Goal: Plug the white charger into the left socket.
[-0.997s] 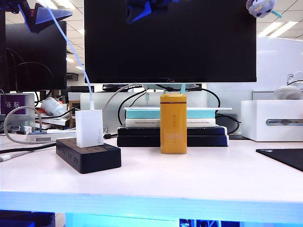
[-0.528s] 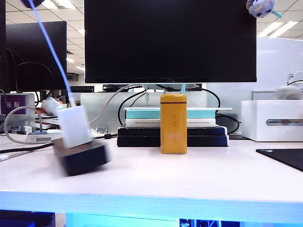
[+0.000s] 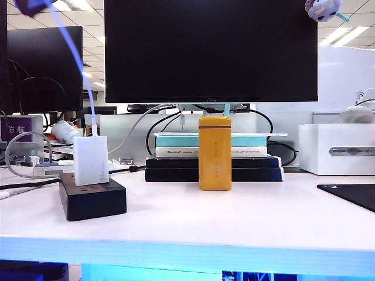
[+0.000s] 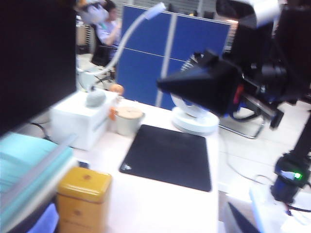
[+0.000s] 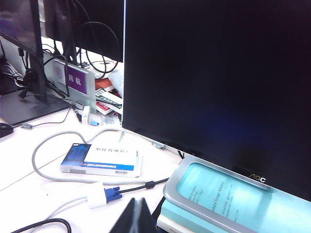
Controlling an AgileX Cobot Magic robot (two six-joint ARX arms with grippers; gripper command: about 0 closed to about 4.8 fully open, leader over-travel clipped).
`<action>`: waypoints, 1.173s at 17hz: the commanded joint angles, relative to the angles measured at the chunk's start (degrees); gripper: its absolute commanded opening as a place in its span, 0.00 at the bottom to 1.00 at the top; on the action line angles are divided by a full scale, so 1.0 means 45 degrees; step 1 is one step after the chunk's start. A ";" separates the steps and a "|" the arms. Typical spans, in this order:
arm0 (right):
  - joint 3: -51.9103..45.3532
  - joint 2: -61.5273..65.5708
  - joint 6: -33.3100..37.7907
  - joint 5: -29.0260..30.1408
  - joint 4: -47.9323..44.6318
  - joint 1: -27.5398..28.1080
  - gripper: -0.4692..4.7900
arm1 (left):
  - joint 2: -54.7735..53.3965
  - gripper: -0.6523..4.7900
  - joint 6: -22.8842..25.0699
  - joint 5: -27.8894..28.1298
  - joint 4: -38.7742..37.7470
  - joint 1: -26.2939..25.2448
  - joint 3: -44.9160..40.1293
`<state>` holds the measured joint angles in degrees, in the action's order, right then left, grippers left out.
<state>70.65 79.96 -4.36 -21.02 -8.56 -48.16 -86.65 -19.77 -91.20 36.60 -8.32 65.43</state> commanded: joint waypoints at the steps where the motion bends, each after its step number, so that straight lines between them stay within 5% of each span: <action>1: 0.0087 -0.0146 -0.0092 -0.0019 -0.0199 0.0015 0.09 | -0.0316 1.00 0.2419 0.0019 -0.2628 -0.0019 -0.0175; 6: 0.0087 -0.0267 -0.0185 -0.0019 -0.0223 0.0019 0.09 | -0.0505 1.00 0.7310 0.3507 -0.7363 -0.0170 -0.0175; 8: 0.0087 -0.0330 -0.0189 -0.0019 -0.0369 0.0019 0.09 | -0.0505 1.00 0.9107 0.7271 -0.9340 -0.0151 -0.0175; 10: 0.0121 -0.0350 -0.0189 -0.0015 -0.0457 0.0029 0.09 | -0.0505 1.00 0.9340 1.0268 -0.9972 -0.0155 -0.0175; 13: 0.0136 -0.0355 -0.0189 -0.0019 -0.0476 0.0029 0.09 | -0.0500 1.00 0.9272 1.2230 -1.0006 -0.0170 -0.0170; 17: 0.0321 -0.0359 -0.0427 -0.0015 -0.0549 0.0024 0.09 | -0.0491 1.00 0.7461 1.6558 -0.9389 -0.0170 -0.0165; 20: 0.0321 -0.0403 -0.0432 -0.0010 -0.0607 0.0029 0.09 | -0.0364 1.00 0.6212 1.7704 -0.7995 -0.0170 -0.0155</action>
<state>71.79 78.61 -6.09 -21.02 -10.09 -47.94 -88.99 11.11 -12.36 -2.52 -9.06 64.45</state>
